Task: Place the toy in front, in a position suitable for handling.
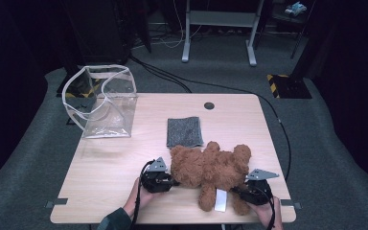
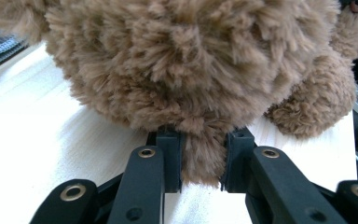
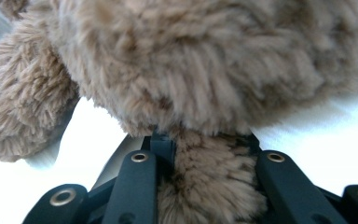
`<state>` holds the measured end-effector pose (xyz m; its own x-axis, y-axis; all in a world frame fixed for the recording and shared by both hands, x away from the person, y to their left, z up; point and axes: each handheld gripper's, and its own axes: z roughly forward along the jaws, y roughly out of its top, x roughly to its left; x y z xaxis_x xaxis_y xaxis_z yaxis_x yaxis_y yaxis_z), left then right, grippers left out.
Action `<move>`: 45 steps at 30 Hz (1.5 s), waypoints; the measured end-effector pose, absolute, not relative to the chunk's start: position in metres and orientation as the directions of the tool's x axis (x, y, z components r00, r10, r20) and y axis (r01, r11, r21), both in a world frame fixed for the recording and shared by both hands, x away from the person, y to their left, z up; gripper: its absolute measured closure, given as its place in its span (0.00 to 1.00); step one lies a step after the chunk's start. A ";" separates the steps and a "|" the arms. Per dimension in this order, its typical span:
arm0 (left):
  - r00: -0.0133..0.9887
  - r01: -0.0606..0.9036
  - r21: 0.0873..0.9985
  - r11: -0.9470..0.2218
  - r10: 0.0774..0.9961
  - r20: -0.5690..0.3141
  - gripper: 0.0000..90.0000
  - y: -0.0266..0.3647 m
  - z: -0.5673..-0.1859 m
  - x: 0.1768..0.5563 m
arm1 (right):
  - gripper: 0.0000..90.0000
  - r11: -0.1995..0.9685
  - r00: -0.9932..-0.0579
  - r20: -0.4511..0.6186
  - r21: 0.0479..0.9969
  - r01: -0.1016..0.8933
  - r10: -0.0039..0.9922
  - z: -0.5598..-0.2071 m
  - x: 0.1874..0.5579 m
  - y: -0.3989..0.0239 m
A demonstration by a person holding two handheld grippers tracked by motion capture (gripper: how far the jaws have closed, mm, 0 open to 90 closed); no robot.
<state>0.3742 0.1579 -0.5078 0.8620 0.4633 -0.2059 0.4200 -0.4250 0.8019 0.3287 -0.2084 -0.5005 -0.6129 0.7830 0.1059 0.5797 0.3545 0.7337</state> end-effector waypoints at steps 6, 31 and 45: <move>0.868 0.398 0.818 -0.416 0.459 -0.189 0.84 0.167 -0.503 0.372 | 0.80 0.364 -0.632 0.076 0.762 0.535 0.771 -0.494 0.324 -0.201; 0.836 0.434 0.801 -0.412 0.515 -0.189 0.83 0.231 -0.504 0.363 | 0.61 0.440 -0.725 0.085 0.744 0.502 0.684 -0.495 0.328 -0.146; 0.772 0.486 0.793 -0.367 0.606 -0.193 0.36 0.234 -0.497 0.360 | 0.22 0.328 -0.645 0.154 0.760 0.561 0.748 -0.477 0.336 -0.199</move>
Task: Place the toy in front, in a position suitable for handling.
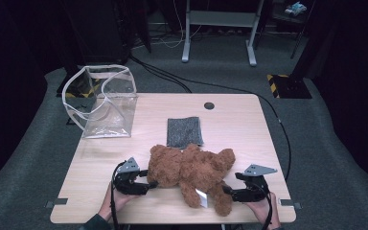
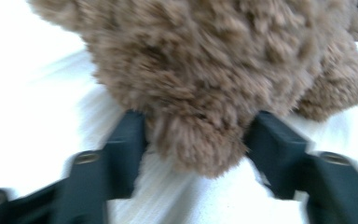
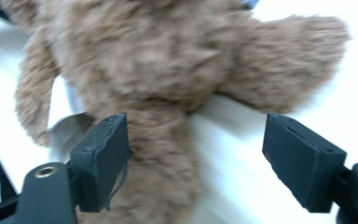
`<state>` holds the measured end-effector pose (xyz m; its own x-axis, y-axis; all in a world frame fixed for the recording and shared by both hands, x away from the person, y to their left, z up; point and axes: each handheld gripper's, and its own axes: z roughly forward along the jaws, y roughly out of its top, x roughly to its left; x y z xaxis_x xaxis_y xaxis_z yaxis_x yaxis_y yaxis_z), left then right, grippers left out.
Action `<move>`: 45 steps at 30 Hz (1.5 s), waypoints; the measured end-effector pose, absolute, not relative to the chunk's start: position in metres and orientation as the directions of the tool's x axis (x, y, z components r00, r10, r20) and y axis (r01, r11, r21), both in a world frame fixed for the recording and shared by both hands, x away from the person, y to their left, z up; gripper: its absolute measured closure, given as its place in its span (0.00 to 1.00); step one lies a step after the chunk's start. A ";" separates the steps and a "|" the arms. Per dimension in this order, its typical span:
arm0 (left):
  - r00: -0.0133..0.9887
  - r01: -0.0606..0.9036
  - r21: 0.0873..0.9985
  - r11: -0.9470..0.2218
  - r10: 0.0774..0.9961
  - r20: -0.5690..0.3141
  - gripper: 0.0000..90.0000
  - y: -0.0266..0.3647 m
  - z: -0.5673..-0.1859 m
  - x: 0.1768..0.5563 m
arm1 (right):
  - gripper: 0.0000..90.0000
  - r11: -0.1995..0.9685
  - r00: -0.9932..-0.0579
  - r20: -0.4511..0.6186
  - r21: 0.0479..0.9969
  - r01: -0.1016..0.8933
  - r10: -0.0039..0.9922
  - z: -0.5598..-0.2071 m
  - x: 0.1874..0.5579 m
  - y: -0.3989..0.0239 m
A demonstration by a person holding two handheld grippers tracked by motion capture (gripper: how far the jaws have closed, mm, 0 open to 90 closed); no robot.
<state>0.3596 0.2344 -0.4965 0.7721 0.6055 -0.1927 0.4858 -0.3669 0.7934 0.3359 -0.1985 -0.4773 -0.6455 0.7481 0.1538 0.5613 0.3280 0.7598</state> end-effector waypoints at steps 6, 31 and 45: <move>0.748 0.487 0.800 -0.349 0.640 -0.176 0.28 0.227 -0.487 0.357 | 0.20 0.279 -0.582 0.149 0.765 0.580 0.799 -0.468 0.359 -0.214; 0.725 0.509 0.787 -0.347 0.666 -0.176 0.43 0.213 -0.496 0.357 | 0.40 0.336 -0.572 0.173 0.661 0.671 0.802 -0.487 0.433 -0.187; 0.720 0.525 0.807 -0.273 0.647 -0.250 0.82 0.218 -0.500 0.352 | 0.89 0.326 -0.582 0.162 0.696 0.639 0.797 -0.489 0.424 -0.178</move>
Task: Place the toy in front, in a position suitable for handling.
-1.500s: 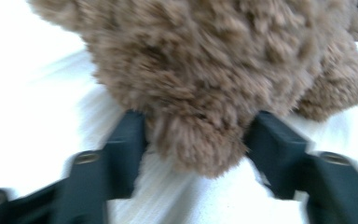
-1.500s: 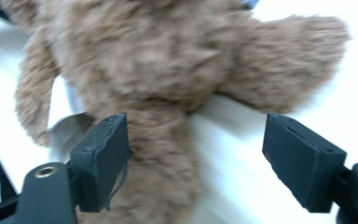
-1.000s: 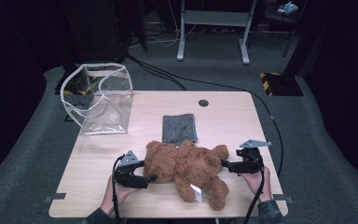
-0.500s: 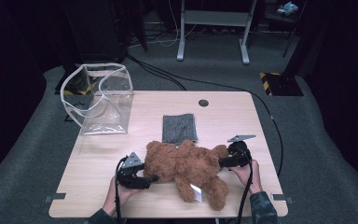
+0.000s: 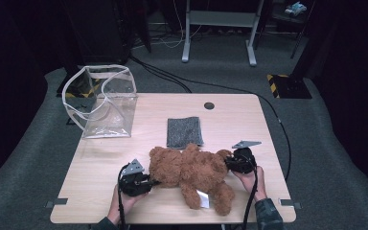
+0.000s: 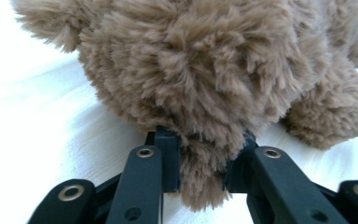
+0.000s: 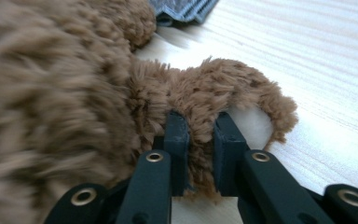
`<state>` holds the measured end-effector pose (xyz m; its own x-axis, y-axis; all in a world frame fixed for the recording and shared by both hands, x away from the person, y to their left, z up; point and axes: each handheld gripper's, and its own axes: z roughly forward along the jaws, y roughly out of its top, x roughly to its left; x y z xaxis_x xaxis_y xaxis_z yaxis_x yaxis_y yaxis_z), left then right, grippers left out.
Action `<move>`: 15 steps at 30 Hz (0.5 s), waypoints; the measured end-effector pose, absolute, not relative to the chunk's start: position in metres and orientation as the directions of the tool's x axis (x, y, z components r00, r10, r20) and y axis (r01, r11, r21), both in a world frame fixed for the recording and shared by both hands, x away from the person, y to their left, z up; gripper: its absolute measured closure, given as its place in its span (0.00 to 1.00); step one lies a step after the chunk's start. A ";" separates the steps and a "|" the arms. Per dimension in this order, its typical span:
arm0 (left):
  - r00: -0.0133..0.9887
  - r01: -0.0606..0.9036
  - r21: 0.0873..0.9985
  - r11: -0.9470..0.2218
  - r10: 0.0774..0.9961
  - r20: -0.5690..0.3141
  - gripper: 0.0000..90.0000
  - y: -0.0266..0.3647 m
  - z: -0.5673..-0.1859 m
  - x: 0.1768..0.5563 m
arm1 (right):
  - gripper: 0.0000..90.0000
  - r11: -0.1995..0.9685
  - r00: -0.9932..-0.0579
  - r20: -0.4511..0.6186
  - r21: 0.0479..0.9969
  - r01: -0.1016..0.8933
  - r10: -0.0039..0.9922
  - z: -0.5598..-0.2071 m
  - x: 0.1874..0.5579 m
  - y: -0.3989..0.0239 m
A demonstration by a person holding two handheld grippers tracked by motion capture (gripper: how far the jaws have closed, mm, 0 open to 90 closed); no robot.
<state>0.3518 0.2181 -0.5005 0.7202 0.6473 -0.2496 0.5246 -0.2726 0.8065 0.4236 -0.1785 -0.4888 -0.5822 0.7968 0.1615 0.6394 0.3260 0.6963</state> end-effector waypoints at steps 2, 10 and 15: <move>0.717 0.534 0.808 -0.250 0.640 -0.276 0.83 0.222 -0.498 0.353 | 0.90 0.314 -0.582 0.170 0.705 0.636 0.795 -0.485 0.420 -0.178; 0.720 0.522 0.826 -0.214 0.629 -0.292 0.82 0.251 -0.477 0.352 | 0.90 0.306 -0.611 0.184 0.734 0.606 0.770 -0.464 0.414 -0.162; 0.711 0.528 0.825 -0.202 0.637 -0.299 0.82 0.274 -0.468 0.351 | 0.90 0.333 -0.639 0.169 0.738 0.587 0.751 -0.454 0.414 -0.142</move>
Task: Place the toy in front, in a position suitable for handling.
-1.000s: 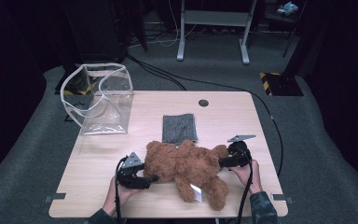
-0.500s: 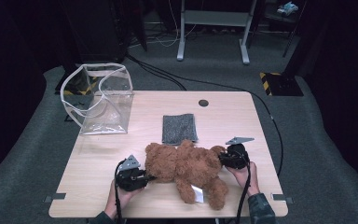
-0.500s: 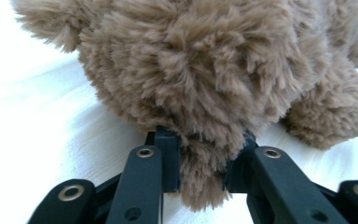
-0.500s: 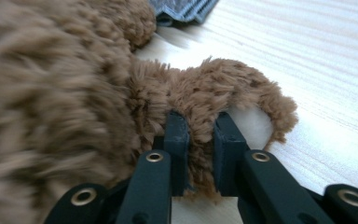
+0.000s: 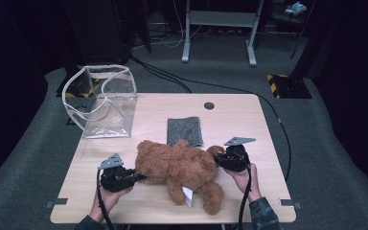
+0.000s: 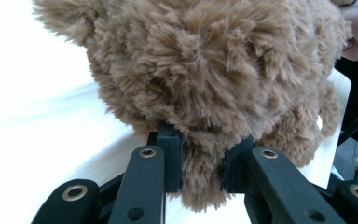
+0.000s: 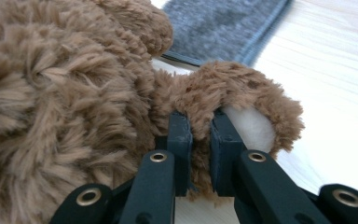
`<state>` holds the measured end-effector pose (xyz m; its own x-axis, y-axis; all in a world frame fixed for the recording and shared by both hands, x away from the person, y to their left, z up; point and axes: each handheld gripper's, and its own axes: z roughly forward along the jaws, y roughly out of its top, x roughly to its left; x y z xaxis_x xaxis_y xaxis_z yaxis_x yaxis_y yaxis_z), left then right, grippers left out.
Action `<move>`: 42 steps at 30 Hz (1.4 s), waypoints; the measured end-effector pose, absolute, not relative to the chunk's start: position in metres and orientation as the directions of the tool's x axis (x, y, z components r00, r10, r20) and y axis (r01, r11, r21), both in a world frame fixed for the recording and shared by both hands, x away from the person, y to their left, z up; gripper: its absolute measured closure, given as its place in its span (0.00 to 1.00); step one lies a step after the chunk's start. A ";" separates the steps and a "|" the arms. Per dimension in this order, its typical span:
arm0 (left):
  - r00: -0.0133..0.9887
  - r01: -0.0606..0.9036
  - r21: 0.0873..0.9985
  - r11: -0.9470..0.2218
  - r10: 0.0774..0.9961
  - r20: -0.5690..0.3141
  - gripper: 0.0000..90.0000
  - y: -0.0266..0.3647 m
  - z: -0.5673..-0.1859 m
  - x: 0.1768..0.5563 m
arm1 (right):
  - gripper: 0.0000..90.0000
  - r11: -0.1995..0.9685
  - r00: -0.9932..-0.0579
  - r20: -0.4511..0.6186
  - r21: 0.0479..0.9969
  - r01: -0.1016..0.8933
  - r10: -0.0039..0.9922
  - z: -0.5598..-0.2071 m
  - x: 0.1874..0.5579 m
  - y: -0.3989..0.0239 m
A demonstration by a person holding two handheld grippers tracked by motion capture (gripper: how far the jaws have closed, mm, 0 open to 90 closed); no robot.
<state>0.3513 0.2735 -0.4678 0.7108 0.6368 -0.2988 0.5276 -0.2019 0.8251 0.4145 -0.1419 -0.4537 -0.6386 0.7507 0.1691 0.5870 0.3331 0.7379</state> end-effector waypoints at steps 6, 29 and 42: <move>0.688 0.545 0.817 -0.189 0.657 -0.307 0.82 0.300 -0.464 0.350 | 0.90 0.360 -0.669 0.165 0.737 0.572 0.725 -0.451 0.417 -0.115; 0.616 0.588 0.787 -0.187 0.734 -0.286 0.59 0.342 -0.495 0.338 | 0.56 0.406 -0.698 0.196 0.693 0.596 0.689 -0.481 0.422 -0.084; 0.511 0.627 0.746 -0.223 0.841 -0.178 0.15 0.351 -0.503 0.330 | 0.19 0.369 -0.627 0.161 0.687 0.626 0.762 -0.467 0.453 -0.115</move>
